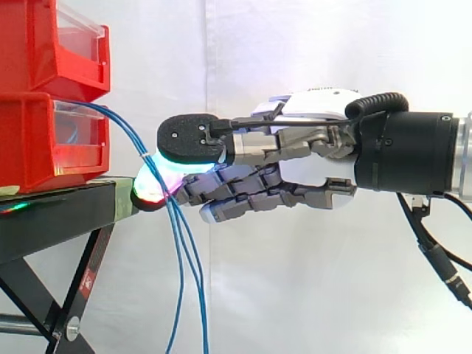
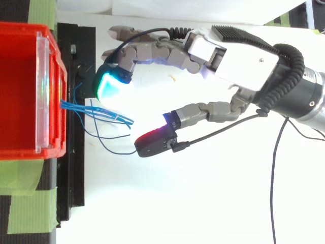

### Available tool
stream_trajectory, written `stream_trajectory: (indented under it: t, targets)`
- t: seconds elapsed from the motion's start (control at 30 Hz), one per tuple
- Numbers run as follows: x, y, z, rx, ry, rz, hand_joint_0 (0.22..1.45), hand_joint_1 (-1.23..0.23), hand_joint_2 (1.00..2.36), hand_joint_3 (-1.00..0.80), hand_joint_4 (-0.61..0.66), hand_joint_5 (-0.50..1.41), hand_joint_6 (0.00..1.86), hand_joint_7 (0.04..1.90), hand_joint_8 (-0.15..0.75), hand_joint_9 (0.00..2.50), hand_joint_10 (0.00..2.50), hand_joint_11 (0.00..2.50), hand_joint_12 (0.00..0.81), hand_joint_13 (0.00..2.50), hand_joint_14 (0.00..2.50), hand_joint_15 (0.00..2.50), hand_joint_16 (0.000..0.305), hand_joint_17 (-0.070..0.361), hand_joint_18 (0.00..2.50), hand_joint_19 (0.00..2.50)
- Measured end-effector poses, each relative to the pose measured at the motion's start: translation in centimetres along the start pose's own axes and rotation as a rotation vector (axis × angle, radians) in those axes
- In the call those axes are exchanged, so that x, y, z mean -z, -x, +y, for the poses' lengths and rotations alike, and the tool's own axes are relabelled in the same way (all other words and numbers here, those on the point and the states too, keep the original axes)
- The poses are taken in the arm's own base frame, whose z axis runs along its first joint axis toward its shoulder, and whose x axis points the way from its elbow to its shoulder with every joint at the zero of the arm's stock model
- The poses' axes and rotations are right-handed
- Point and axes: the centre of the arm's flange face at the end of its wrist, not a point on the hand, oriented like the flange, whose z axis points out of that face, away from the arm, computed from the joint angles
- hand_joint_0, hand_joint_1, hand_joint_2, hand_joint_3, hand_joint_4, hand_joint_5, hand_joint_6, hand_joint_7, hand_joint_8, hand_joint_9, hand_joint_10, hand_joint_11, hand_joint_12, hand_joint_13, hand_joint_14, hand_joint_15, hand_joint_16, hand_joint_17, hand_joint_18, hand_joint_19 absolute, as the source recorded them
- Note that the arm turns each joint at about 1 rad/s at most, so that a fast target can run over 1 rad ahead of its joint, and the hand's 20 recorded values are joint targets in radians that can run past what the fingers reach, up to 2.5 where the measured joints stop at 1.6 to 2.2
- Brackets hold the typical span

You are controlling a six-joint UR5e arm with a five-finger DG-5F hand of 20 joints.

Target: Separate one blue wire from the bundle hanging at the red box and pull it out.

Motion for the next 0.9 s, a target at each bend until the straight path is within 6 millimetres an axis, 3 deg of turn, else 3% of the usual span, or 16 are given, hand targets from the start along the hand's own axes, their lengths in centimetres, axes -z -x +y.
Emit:
stream_trajectory:
  t: [0.73,0.9]
  targets:
    - [-0.6,-0.5,1.1,-0.005,0.06,-0.034,0.6,-0.74,1.0,-0.5,0.27,-0.14,0.5,1.22,0.299,0.48,0.01,0.22,0.332,0.2,0.0,0.11,0.047,0.106,0.22,0.35]
    - [-0.7,-1.5,0.2,0.018,0.057,-0.025,0.6,-0.74,1.0,-0.5,0.28,-0.14,0.5,1.23,0.3,0.49,0.01,0.22,0.333,0.21,0.0,0.12,0.047,0.106,0.22,0.35]
